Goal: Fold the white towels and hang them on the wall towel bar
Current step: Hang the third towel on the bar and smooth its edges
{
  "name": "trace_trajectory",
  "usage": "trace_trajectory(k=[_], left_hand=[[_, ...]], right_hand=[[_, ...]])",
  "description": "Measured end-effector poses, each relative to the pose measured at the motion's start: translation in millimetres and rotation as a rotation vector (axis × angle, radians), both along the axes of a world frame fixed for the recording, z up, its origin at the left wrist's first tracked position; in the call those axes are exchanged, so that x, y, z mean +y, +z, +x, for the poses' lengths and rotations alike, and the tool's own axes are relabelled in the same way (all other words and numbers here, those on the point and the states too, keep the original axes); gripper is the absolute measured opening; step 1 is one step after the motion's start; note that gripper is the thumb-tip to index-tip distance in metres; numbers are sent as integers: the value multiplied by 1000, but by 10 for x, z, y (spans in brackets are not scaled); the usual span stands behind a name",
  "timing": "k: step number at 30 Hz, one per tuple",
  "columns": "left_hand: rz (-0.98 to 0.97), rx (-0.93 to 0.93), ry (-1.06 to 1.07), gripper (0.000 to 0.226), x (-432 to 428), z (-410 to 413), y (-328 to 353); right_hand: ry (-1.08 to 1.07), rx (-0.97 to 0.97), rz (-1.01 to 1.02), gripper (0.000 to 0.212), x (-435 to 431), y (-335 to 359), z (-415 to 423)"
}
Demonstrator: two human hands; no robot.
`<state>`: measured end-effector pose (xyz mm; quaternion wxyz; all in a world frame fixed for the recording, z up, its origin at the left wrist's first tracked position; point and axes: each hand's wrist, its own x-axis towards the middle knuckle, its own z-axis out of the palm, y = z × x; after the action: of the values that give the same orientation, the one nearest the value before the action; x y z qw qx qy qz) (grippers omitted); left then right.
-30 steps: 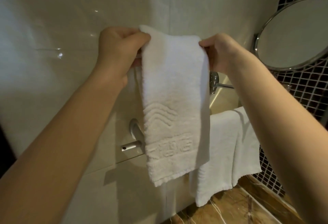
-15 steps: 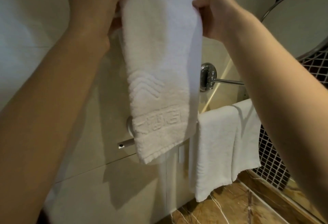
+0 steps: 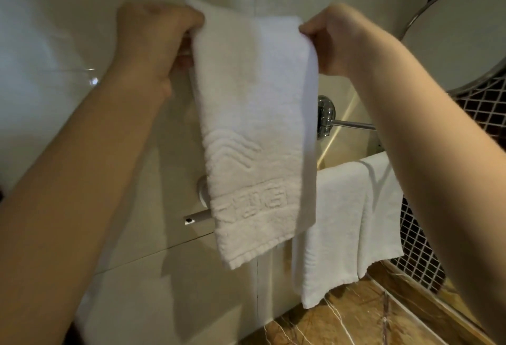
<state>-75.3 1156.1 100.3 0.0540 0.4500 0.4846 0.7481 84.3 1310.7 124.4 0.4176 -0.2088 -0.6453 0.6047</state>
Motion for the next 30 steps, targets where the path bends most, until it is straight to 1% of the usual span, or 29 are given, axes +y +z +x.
trace_trajectory(k=[2,5,8,11,13,19,25,30], left_hand=[[-19,-12,-53,19,-23,46,-153],[-74,-40,-55,22,2,49,-390],[-115,-87,-60,22,-32,115,-591],[-143,-125,-59,19,-10,119,-812],[-161,-154,-60,19,-7,105,-952],[-243,-240,-46,20,-49,141,-1338],[-346,-193,12,20,-60,159,-1550],[-436,-112,100,22,-80,158,-1657]], right_hand=[[18,-61,-42,24,-7,-134,43],[43,-108,-86,25,12,-363,89],[24,-128,-121,24,28,-606,132],[-28,-213,-159,24,31,-821,147],[-53,-227,-181,24,51,-967,144],[-96,-293,-260,17,72,-1358,147],[-194,-352,-244,8,91,-1599,145],[-282,-406,-152,11,73,-1691,162]])
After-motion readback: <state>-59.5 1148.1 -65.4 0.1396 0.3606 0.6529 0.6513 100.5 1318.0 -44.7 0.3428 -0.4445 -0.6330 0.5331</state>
